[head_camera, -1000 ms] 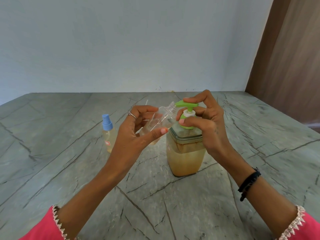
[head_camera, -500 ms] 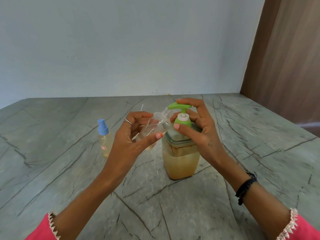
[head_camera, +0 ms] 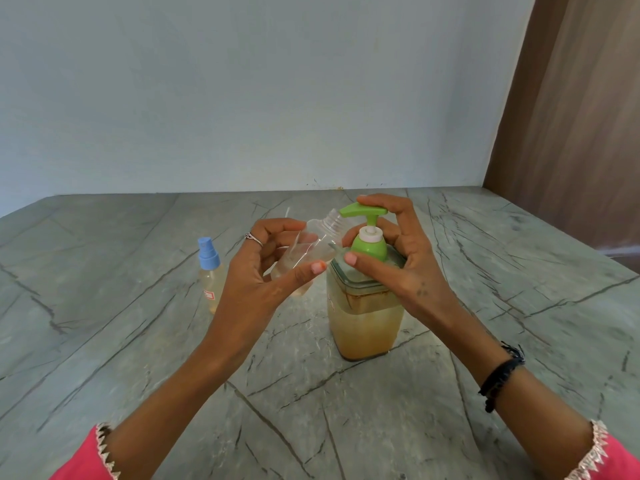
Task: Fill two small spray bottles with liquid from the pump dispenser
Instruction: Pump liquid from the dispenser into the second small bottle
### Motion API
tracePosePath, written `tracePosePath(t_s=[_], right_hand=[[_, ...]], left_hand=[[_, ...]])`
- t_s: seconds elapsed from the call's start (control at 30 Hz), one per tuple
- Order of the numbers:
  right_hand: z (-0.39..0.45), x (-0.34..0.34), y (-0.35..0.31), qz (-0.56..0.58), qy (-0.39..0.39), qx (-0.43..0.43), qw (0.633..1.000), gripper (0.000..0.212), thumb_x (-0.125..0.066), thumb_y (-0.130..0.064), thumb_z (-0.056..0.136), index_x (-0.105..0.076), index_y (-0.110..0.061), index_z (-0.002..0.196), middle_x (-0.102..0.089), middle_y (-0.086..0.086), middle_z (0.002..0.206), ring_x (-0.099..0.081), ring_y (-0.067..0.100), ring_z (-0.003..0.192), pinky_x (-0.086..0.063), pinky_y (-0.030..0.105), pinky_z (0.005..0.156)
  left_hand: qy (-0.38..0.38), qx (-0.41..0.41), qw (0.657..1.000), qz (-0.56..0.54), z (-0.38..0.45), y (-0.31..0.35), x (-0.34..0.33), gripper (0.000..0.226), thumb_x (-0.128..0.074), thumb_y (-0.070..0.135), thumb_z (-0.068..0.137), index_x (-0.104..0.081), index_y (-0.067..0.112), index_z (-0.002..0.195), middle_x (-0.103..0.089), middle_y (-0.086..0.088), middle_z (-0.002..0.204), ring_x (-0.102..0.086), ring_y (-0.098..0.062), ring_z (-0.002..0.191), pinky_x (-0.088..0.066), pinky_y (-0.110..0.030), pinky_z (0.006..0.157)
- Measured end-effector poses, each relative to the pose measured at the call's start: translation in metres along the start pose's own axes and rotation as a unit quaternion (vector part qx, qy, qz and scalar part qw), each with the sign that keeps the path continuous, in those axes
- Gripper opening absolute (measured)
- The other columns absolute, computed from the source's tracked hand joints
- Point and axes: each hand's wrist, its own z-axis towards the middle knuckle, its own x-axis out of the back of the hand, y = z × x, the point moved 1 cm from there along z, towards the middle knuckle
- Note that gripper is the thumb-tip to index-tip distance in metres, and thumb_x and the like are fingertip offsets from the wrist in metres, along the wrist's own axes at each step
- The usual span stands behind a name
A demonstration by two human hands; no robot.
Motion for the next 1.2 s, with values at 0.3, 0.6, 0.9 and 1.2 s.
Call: tracePosePath(t_s=[0.3,0.6,0.9,1.2], right_hand=[[0.0017,-0.001,-0.0025,0.022,0.009,-0.016,1.0,0.031,-0.067,0.012,0.077,-0.057,0.004,0.105,-0.061,-0.035,0.088,-0.059,-0.011,0.082,-0.047,0.01,0.076],[0.0031,-0.003,-0.0059,0.047,0.051,-0.029,0.997,0.042,-0.068,0.011,0.076,-0.053,-0.027,0.089,-0.072,-0.008,0.073,-0.067,0.007,0.072,-0.053,0.019,0.07],[0.0018,-0.002,-0.008,0.029,0.008,-0.017,0.999,0.042,-0.065,0.0,0.077,-0.049,-0.024,0.107,-0.07,-0.004,0.082,-0.066,0.01,0.079,-0.052,0.021,0.075],[0.001,-0.0023,-0.0094,0.018,-0.006,-0.019,1.0,0.043,-0.064,-0.003,0.079,-0.047,-0.02,0.115,-0.066,-0.024,0.095,-0.065,0.003,0.088,-0.052,0.016,0.078]], left_hand=[[-0.001,0.003,1.0,0.004,0.0003,0.0019,-0.0008,0.041,-0.074,0.028,0.066,-0.054,0.03,0.101,-0.065,0.012,0.103,-0.062,0.002,0.097,-0.051,-0.012,0.074],[-0.014,0.004,1.0,0.001,-0.0012,0.0029,-0.0028,0.04,-0.069,0.026,0.062,-0.054,0.028,0.099,-0.065,0.03,0.09,-0.061,0.007,0.094,-0.048,-0.008,0.066],[-0.01,0.0,1.0,-0.002,-0.0015,0.0045,-0.001,0.041,-0.069,0.026,0.062,-0.054,0.026,0.1,-0.066,0.028,0.093,-0.061,0.005,0.097,-0.049,-0.008,0.068],[-0.005,0.0,1.0,0.006,-0.0006,0.0051,-0.0005,0.04,-0.068,0.028,0.061,-0.054,0.029,0.099,-0.067,0.021,0.093,-0.06,0.008,0.095,-0.049,-0.008,0.068]])
